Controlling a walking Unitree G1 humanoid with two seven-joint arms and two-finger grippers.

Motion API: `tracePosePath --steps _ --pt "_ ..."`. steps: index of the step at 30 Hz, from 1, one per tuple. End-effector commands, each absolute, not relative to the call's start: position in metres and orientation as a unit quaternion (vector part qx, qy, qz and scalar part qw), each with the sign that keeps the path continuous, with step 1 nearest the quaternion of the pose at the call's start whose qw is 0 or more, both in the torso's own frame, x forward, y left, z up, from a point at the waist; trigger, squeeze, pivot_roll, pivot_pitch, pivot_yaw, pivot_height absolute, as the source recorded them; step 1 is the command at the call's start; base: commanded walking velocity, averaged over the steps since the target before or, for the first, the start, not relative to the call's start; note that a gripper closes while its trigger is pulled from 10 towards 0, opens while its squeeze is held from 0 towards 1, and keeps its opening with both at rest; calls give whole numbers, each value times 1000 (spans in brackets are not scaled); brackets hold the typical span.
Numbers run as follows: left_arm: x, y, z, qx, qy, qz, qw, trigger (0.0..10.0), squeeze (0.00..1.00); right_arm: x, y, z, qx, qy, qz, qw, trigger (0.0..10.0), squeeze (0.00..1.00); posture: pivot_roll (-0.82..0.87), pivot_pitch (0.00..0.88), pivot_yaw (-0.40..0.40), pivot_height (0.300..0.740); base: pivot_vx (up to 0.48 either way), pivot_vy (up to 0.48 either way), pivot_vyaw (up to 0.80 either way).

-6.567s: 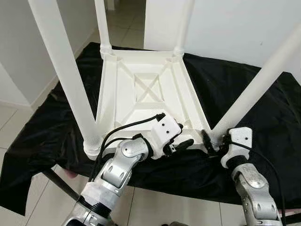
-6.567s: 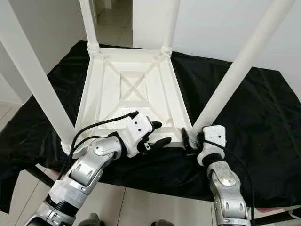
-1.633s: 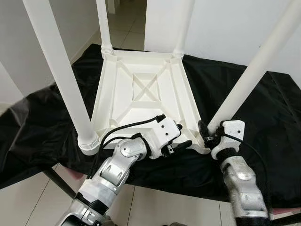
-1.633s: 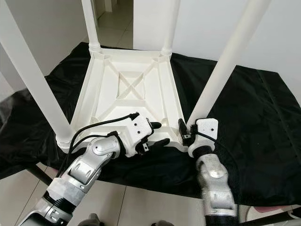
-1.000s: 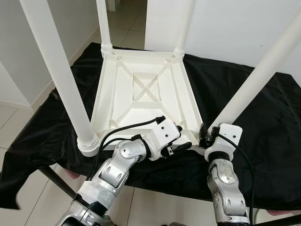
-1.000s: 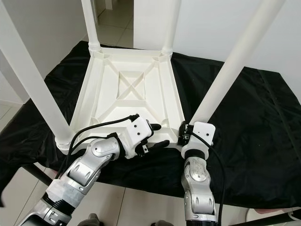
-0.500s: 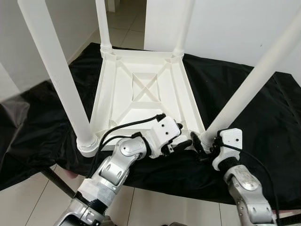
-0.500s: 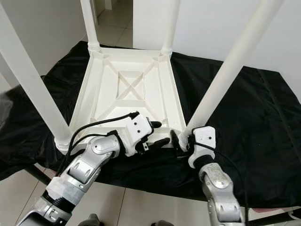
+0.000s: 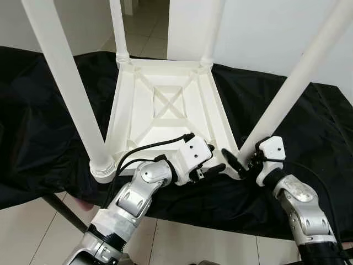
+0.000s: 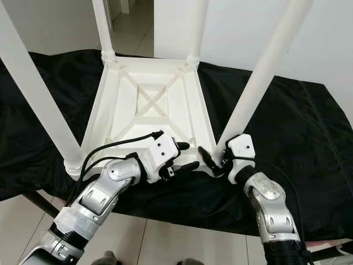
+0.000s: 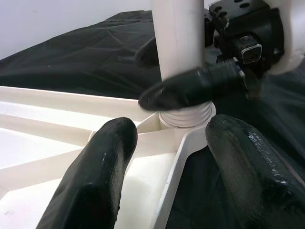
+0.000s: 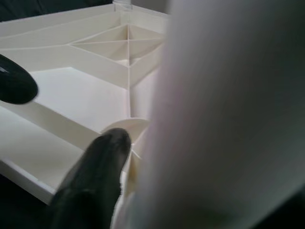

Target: Building children table

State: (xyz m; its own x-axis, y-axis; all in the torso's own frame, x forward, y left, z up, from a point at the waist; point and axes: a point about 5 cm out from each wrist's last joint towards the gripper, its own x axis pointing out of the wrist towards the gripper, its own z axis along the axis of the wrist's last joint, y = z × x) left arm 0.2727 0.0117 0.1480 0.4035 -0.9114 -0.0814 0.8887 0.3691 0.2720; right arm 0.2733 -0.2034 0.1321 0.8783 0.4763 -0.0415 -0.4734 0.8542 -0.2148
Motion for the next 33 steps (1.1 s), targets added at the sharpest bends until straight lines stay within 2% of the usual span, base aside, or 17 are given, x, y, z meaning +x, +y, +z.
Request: tracePosePath --steps 1,9,10,12,13,18,20,22,24,25,27,31,33 --pt "272 11 149 142 -39 -554 819 10000 0 270 -201 121 -91 17 274 957 0 0 67 0 -51 740 0 0 0" --pt "273 10 150 140 -41 -553 820 10000 0 263 -204 112 -66 25 268 961 0 0 57 0 -49 740 0 0 0" --pt "273 9 150 140 -41 -553 820 10000 0 263 -205 113 -65 22 259 963 2980 0 55 0 -48 740 0 0 0" --pt "273 9 150 140 -41 -554 820 10000 0 264 -206 113 -63 19 248 967 2980 0 52 0 -47 740 0 0 0" --pt "273 8 150 140 -41 -554 819 10000 0 265 -206 114 -61 18 227 972 10000 0 48 0 -47 740 0 0 0" --pt "273 8 149 139 -41 -556 818 10000 0 267 -207 114 -58 20 193 979 10000 0 48 0 -49 740 0 0 0" --pt "272 8 149 139 -41 -556 818 10000 0 269 -203 116 -59 8 147 987 10000 0 49 0 -53 740 0 0 0" --pt "272 8 149 139 -41 -556 818 10000 0 269 -203 116 -59 8 147 987 10000 0 49 0 -53 740 0 0 0" --pt "272 8 149 138 -41 -556 819 10000 0 270 -195 115 -33 9 71 997 10000 0 52 0 -57 740 0 0 0" --pt "272 8 149 138 -41 -556 819 10000 0 270 -195 115 -33 9 71 997 10000 0 52 0 -57 740 0 0 0" --pt "271 8 148 137 -41 -556 819 10000 0 269 -190 112 -4 18 -20 1000 10000 0 52 0 -60 740 0 0 0" --pt "271 8 148 137 -41 -556 818 10000 0 268 -186 112 -3 18 -41 999 10000 0 53 0 -61 740 0 0 0" --pt "270 7 147 138 -41 -557 818 10000 0 266 -168 111 3 16 -90 996 10000 0 60 0 -74 740 0 0 0"
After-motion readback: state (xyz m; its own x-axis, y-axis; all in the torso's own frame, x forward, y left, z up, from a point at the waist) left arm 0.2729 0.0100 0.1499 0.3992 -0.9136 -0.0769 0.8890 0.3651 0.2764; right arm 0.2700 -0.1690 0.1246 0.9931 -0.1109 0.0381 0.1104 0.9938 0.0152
